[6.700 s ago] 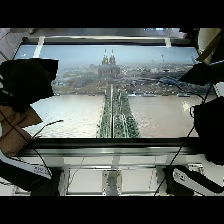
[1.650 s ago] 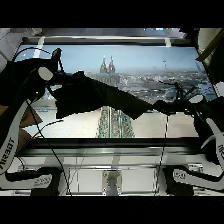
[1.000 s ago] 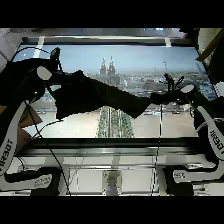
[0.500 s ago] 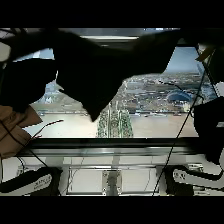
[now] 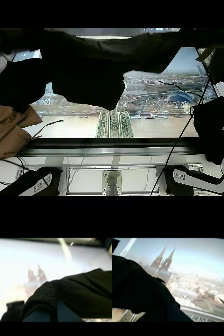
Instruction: Fold the clothes and pants, and hang the long-sleeved shirts on hangers.
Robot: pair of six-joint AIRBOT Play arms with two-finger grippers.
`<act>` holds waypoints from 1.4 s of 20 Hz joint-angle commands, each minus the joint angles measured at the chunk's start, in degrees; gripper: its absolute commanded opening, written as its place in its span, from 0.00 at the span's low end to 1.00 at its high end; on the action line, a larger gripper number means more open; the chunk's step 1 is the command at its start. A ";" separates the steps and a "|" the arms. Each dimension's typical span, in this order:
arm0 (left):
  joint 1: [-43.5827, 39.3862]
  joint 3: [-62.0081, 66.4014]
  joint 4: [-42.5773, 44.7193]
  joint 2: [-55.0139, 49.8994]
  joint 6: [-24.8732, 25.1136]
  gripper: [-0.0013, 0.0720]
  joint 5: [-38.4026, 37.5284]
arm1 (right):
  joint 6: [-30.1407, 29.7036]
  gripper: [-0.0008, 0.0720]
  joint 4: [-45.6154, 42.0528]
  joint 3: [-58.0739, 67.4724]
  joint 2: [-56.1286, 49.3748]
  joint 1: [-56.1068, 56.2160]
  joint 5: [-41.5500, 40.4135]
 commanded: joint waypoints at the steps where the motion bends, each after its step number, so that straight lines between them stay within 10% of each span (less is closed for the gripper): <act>1: 0.13 -15.98 8.39 9.51 -0.11 0.06 -9.77 | -1.16 0.01 -1.99 -9.29 3.63 1.49 6.78; 8: 0.11 -58.71 6.99 37.35 -6.32 0.06 -10.84 | -1.86 0.01 -10.97 -42.93 20.61 2.47 7.41; 19: 0.11 -63.98 4.63 50.12 -6.29 0.06 -23.52 | 2.95 0.02 -18.93 -50.47 29.90 2.47 18.03; 20: 0.11 -64.04 4.57 50.12 -6.93 0.10 -23.47 | 3.37 0.19 -18.58 -52.35 29.86 2.47 17.79; 21: 0.11 -64.02 4.39 50.12 -7.76 0.54 -22.71 | 3.34 0.56 -18.32 -53.42 29.79 2.47 16.76; 22: 0.11 -64.02 4.39 50.12 -7.78 0.98 -21.35 | 3.37 0.71 -17.73 -53.55 29.73 2.47 14.36; 26: 0.13 -63.65 4.72 50.10 -7.85 0.98 -1.14 | 3.37 0.71 -8.72 -53.55 28.02 2.51 -4.22; 28: 0.17 -63.65 11.76 48.30 -16.98 0.98 15.82 | 3.37 0.71 -2.19 -53.55 23.26 2.51 -10.91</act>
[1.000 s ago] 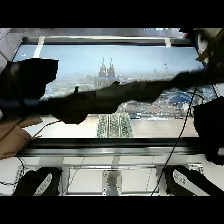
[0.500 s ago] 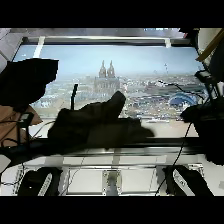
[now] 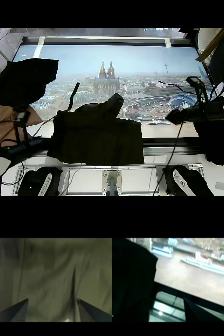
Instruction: Fold the clothes and pants, and hang the long-sleeved shirts on hangers.
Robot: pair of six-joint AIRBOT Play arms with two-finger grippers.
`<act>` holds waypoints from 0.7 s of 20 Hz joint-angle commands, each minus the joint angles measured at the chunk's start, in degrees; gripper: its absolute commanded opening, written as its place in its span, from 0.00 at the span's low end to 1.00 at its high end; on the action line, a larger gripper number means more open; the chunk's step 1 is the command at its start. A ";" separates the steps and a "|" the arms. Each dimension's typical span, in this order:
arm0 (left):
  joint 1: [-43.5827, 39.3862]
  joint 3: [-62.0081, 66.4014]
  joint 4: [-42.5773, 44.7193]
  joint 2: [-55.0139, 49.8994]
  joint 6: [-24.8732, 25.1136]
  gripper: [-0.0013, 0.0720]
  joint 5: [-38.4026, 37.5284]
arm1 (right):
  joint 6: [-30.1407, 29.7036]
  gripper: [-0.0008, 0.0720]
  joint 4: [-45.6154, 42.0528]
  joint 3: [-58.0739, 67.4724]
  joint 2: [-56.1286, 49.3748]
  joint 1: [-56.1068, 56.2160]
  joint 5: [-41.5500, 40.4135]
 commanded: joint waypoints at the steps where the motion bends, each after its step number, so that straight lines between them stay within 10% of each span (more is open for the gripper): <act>1: 0.24 0.09 12.66 -3.39 -15.37 0.98 25.53 | 0.31 0.71 12.35 -0.35 -7.15 0.04 -13.86; 4: 4.72 0.92 18.10 -16.52 -23.67 0.98 28.15 | -0.44 0.71 22.88 1.95 -20.72 0.07 -14.99; 14: 11.82 18.16 -7.37 -56.65 3.98 0.98 18.14 | -4.79 0.71 29.86 16.26 -49.33 9.01 -16.85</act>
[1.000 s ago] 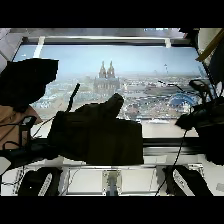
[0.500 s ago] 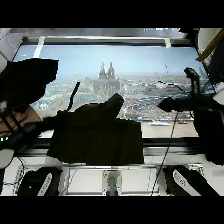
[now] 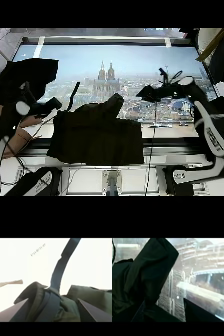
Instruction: Fold the clothes and pants, and hang the long-sleeved shirts on hangers.
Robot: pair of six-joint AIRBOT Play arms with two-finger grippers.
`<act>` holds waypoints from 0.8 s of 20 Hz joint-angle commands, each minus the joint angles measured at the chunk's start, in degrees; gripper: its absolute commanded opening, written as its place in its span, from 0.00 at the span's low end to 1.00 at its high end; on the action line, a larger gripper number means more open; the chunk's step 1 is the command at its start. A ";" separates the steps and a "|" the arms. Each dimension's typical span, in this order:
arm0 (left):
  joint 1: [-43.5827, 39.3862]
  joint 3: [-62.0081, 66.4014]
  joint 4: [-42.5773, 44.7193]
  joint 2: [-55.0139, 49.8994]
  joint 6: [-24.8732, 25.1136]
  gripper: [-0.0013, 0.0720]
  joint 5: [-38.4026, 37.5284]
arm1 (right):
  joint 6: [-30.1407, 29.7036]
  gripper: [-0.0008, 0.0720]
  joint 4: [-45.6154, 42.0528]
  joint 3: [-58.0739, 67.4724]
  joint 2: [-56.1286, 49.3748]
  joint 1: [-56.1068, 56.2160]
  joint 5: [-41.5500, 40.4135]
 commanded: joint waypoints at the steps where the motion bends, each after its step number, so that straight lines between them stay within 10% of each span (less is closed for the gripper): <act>1: 1.11 5.79 -4.50 -10.54 7.19 0.98 -8.35 | -1.53 0.71 1.22 5.40 -7.45 4.24 -0.52; 8: 3.65 6.29 -5.92 -12.76 11.02 0.94 -11.58 | -1.51 0.71 -0.26 8.33 -8.41 5.92 -0.90; 9: 3.58 6.29 -9.33 -13.20 13.92 0.82 -11.39 | -1.49 0.71 -0.26 8.33 -8.44 5.95 -0.90; 11: 3.58 6.29 -17.75 -14.38 20.98 0.04 -11.08 | -1.46 0.71 -0.24 8.33 -8.44 5.92 -0.87; 16: 4.07 10.49 -26.75 -13.18 28.76 0.06 -9.05 | -1.33 0.71 -0.81 9.33 -8.33 5.46 -0.61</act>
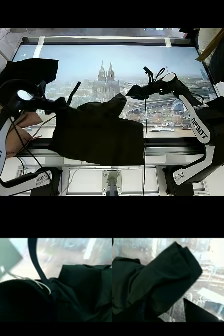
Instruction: Fold the clothes and pants, and hang the long-sleeved shirts on hangers.
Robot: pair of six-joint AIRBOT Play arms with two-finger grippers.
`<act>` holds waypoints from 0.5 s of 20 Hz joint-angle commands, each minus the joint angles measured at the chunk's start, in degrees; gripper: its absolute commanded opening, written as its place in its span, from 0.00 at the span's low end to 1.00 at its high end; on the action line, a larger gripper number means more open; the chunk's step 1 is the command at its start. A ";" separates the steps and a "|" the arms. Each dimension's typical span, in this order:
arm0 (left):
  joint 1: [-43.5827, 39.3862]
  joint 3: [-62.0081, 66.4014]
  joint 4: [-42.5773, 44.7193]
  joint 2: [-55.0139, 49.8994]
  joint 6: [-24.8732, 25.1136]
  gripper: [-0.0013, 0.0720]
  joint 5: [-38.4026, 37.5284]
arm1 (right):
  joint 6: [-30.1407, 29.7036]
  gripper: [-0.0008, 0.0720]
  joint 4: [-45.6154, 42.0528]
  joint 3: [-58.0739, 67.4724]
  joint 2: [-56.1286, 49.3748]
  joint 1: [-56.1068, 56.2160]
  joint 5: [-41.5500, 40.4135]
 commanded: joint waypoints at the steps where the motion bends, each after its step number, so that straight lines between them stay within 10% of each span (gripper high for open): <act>1: 0.24 4.07 -5.92 1.88 6.38 0.06 0.70 | 0.74 0.71 -0.31 1.27 0.02 -0.33 0.24; 10: 0.68 5.07 3.32 8.17 6.12 0.06 -6.14 | 3.43 0.71 -0.42 1.60 -6.34 1.88 -0.90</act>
